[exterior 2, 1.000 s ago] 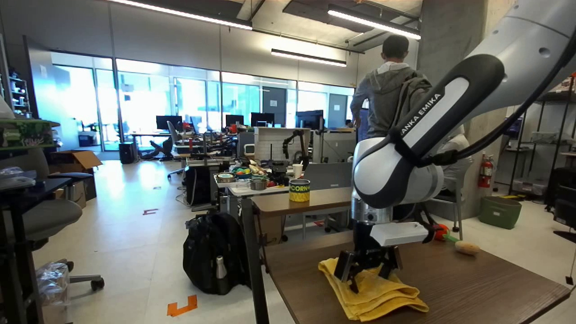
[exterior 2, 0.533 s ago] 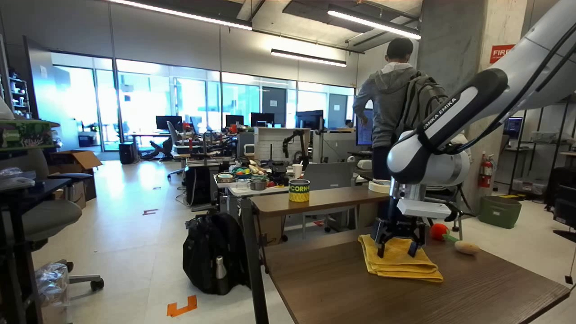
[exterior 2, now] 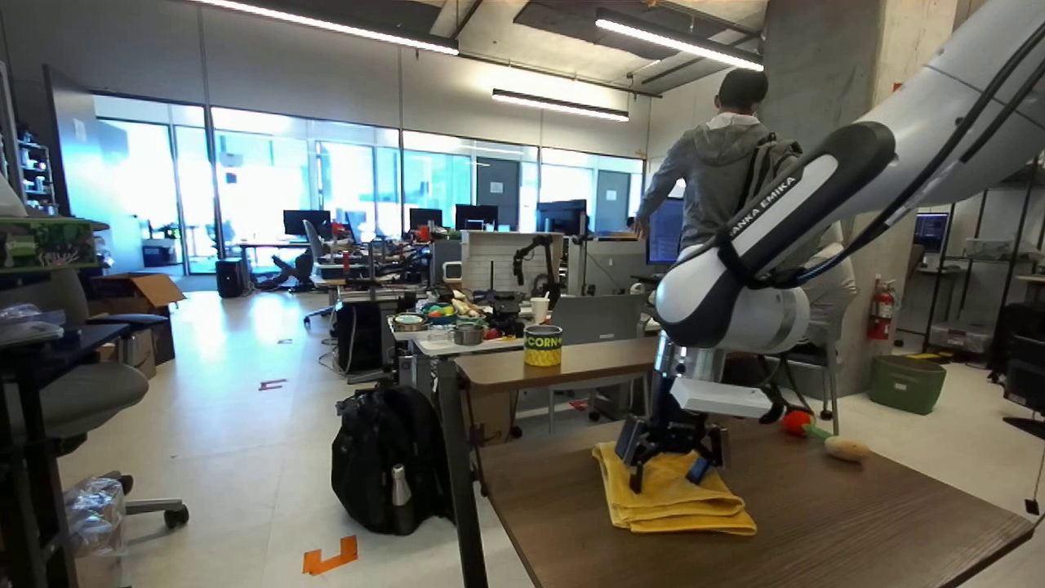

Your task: Wipe the table with the towel

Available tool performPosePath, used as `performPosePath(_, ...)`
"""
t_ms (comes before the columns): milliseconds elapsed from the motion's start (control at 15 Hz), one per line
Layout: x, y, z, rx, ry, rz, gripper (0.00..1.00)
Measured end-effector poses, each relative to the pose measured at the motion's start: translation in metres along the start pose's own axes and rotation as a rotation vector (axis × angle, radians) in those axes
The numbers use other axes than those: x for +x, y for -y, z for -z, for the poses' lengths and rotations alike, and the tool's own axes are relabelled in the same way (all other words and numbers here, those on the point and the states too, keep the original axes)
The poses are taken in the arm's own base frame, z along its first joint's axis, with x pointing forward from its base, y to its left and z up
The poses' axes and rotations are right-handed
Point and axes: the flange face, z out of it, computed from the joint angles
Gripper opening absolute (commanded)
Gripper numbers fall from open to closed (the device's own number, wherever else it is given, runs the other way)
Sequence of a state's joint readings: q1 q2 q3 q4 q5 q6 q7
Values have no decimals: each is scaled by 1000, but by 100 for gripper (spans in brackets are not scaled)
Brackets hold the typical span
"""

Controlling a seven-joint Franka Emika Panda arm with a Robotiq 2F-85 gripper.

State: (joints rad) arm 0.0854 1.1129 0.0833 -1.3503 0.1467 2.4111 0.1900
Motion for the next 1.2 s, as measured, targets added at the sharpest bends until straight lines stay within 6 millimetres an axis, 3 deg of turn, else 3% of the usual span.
performPosePath(200,-14,58,-6,-4,0,47,100)
performPosePath(333,-10,65,-6,-17,-17,22,100)
performPosePath(467,8,43,-1,-52,-57,-27,100)
performPosePath(733,50,-46,25,-174,-154,-160,100)
performPosePath(933,65,-105,35,-213,-183,-258,100)
performPosePath(1067,67,-118,34,-211,-182,-280,100)
performPosePath(1200,64,-105,30,-199,-176,-263,100)
